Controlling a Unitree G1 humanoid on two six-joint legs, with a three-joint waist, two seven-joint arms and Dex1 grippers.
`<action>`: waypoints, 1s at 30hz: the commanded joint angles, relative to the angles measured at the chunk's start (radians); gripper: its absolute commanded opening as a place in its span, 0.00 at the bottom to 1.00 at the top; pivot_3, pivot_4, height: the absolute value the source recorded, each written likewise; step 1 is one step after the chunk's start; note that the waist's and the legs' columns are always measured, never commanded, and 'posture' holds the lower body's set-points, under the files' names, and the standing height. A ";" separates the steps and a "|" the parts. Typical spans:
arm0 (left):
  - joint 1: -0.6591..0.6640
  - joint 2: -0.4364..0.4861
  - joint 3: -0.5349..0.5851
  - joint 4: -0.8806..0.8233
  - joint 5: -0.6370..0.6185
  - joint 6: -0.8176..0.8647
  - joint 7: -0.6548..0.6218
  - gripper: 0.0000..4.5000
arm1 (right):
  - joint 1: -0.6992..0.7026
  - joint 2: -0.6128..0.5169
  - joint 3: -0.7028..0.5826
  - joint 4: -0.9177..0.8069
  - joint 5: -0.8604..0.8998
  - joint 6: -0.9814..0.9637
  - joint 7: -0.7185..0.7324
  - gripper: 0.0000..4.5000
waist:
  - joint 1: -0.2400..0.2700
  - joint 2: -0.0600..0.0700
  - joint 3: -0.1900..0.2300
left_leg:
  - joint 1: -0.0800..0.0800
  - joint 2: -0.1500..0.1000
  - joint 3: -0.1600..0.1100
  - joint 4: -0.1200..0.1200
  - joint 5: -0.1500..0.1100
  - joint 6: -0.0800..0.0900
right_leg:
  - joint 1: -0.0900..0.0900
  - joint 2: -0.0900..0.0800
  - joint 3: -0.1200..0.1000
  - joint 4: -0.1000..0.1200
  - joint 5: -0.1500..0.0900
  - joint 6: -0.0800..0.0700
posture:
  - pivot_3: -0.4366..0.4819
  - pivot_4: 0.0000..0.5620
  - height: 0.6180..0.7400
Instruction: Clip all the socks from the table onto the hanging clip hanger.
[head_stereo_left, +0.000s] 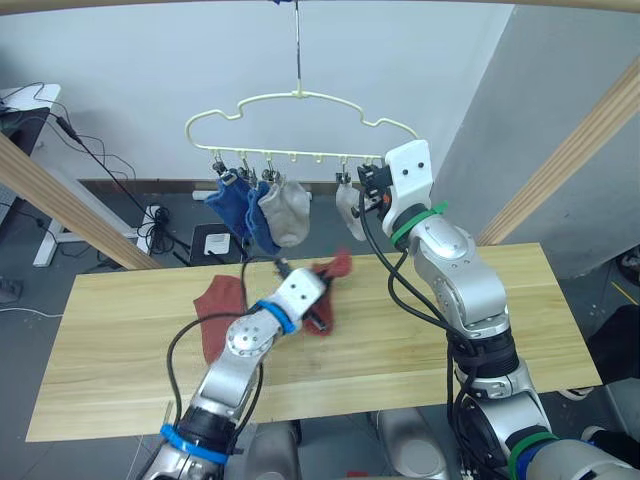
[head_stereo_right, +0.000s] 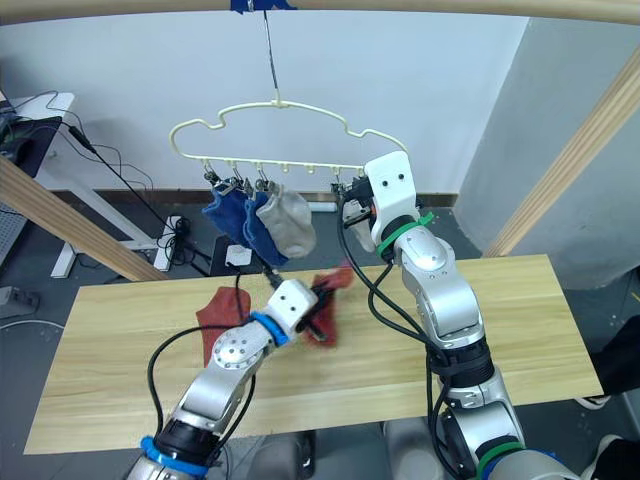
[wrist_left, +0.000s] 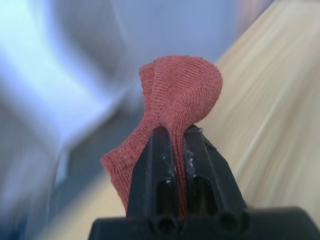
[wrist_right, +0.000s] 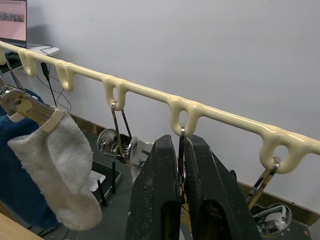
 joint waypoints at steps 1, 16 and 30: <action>-0.043 -0.037 -0.028 0.023 0.022 -0.115 -0.006 0.01 | -0.008 -0.004 -0.013 -0.050 0.003 0.000 0.000 0.00 | -0.001 0.000 0.000 | 0.000 0.000 0.000 0.000 0.000 0.000 | 0.000 0.000 0.000 0.000 0.000 0.000 | 0.22 0.51 1.00; -0.190 -0.134 0.031 0.242 0.164 -0.231 0.242 0.01 | -0.007 -0.010 -0.015 -0.077 0.008 0.034 -0.004 0.00 | -0.011 0.000 0.000 | 0.000 0.000 0.000 0.000 0.000 0.000 | 0.000 0.001 0.000 0.000 0.000 0.000 | 0.20 0.52 1.00; -0.203 -0.143 0.047 0.250 0.160 -0.285 0.271 0.01 | 0.001 -0.002 -0.015 -0.070 0.015 0.053 -0.004 0.00 | -0.013 0.000 0.000 | -0.001 0.000 0.000 0.000 0.000 0.000 | 0.000 0.001 0.000 -0.001 0.000 0.000 | 0.21 0.52 1.00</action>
